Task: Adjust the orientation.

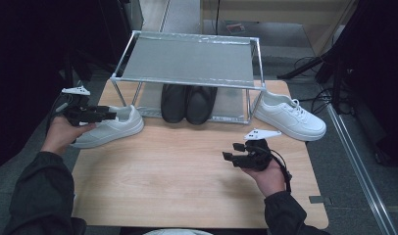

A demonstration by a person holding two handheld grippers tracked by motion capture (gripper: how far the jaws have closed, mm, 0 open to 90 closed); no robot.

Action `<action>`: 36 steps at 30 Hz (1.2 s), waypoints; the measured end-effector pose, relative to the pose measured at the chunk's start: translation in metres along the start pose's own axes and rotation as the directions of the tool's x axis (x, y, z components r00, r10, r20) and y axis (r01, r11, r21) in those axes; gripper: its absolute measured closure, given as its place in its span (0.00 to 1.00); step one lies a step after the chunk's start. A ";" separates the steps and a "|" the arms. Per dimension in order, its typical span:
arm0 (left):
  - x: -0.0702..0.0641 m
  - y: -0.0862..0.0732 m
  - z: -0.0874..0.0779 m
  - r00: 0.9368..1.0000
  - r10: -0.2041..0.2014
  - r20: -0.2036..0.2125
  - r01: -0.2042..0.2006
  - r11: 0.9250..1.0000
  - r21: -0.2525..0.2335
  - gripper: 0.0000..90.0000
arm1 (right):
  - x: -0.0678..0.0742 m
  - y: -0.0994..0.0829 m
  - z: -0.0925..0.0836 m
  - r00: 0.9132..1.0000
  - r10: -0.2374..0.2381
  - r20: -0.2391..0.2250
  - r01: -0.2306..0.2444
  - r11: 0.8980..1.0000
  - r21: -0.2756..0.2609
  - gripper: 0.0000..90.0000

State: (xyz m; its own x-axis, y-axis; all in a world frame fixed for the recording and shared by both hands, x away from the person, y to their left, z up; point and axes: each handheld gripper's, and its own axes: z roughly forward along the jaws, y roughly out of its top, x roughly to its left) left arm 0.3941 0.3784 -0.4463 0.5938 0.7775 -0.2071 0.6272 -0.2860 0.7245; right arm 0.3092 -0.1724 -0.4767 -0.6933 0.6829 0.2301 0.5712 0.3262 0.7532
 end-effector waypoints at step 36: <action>0.011 -0.024 0.017 0.980 -0.052 0.193 0.034 0.995 0.096 0.89 | 0.001 0.001 0.002 1.000 0.003 0.002 -0.003 1.000 0.002 0.47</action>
State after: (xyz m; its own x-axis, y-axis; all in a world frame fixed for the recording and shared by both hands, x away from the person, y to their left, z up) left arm 0.3948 0.3845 -0.4771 0.6465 0.6688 -0.3672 0.6922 -0.3118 0.6509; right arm 0.3100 -0.1700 -0.4768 -0.6911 0.6848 0.2310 0.5738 0.3256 0.7515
